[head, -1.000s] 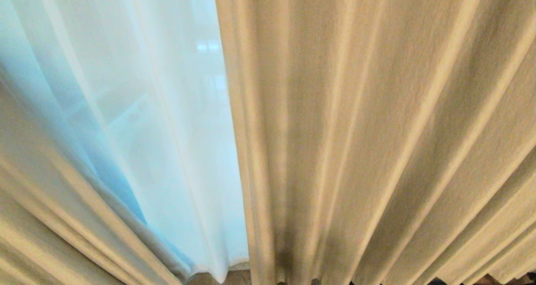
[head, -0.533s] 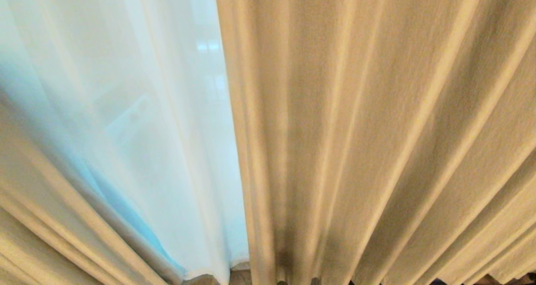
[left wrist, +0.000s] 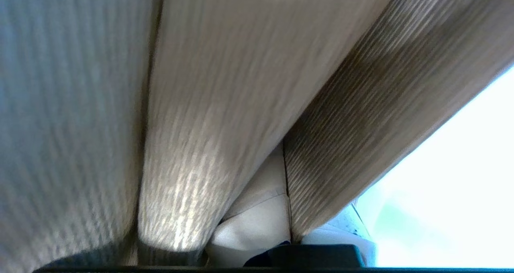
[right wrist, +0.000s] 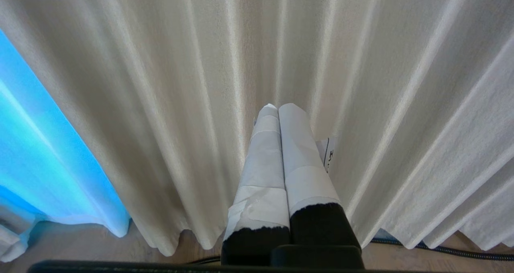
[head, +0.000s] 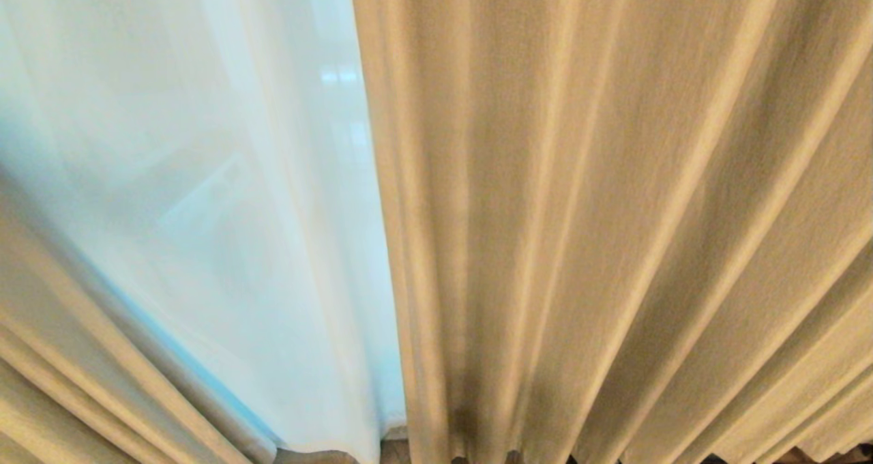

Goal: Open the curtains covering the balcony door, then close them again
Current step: Pull the outer curtains open on both sides

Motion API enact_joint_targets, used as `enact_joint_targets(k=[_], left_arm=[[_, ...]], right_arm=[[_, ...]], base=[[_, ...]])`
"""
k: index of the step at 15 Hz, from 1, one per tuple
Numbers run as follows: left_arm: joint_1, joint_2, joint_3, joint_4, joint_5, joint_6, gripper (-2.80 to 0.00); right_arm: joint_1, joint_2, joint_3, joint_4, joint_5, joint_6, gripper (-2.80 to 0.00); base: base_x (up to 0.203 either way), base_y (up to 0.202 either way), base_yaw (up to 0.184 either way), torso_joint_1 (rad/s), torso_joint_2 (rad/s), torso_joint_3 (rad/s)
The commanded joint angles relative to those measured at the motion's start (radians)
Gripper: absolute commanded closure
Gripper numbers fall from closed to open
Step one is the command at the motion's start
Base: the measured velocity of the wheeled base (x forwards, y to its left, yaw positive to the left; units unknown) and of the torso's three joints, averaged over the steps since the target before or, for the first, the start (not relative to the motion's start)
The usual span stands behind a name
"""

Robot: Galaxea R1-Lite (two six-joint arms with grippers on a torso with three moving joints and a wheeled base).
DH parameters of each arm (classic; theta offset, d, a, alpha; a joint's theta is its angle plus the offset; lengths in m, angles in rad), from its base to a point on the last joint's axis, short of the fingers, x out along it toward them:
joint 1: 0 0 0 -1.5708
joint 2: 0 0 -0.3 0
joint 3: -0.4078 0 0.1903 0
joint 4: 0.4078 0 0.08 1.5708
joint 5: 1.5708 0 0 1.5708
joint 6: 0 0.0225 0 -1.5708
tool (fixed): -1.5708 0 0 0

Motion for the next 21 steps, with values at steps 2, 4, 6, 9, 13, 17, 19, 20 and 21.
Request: enact_joint_targets(k=[2, 4, 6, 9, 13, 17, 19, 20, 21], left_arm=[[0.018, 0.021, 0.002, -0.001, -0.001, -0.002, 0.0], [0.028, 0.029, 0.002, -0.001, -0.001, -0.002, 0.0], [0.039, 0.033, 0.002, -0.001, -0.001, -0.002, 0.0], [0.039, 0.029, 0.037, -0.01, -0.001, -0.002, 0.0], [0.031, 0.009, 0.117, -0.107, -0.002, -0.005, 0.0], [-0.017, -0.044, 0.116, -0.106, -0.002, -0.005, 0.0], [-0.067, -0.099, 0.124, -0.1, -0.001, -0.005, 0.0], [-0.097, -0.131, 0.135, -0.095, 0.0, -0.005, 0.0], [-0.136, -0.169, 0.15, -0.083, 0.0, -0.005, 0.0]], right_arm=[[0.0, 0.0, 0.0, 0.0, 0.001, -0.001, 0.0], [0.0, 0.0, 0.0, 0.0, 0.001, -0.001, 0.0], [0.0, 0.0, 0.0, 0.0, 0.001, -0.001, 0.0], [0.0, 0.0, 0.0, 0.0, 0.001, -0.001, 0.0], [0.0, 0.0, 0.0, 0.0, 0.001, -0.001, 0.0], [0.0, 0.0, 0.0, 0.0, 0.001, -0.001, 0.0], [0.0, 0.0, 0.0, 0.0, 0.001, -0.001, 0.0], [0.0, 0.0, 0.0, 0.0, 0.001, -0.001, 0.0], [0.0, 0.0, 0.0, 0.0, 0.001, -0.001, 0.0]], base=[[0.0, 0.0, 0.0, 0.0, 0.0, 0.0], [0.0, 0.0, 0.0, 0.0, 0.0, 0.0], [0.0, 0.0, 0.0, 0.0, 0.0, 0.0], [0.0, 0.0, 0.0, 0.0, 0.0, 0.0], [0.0, 0.0, 0.0, 0.0, 0.0, 0.0], [0.0, 0.0, 0.0, 0.0, 0.0, 0.0], [0.0, 0.0, 0.0, 0.0, 0.0, 0.0], [0.0, 0.0, 0.0, 0.0, 0.0, 0.0], [0.0, 0.0, 0.0, 0.0, 0.0, 0.0]])
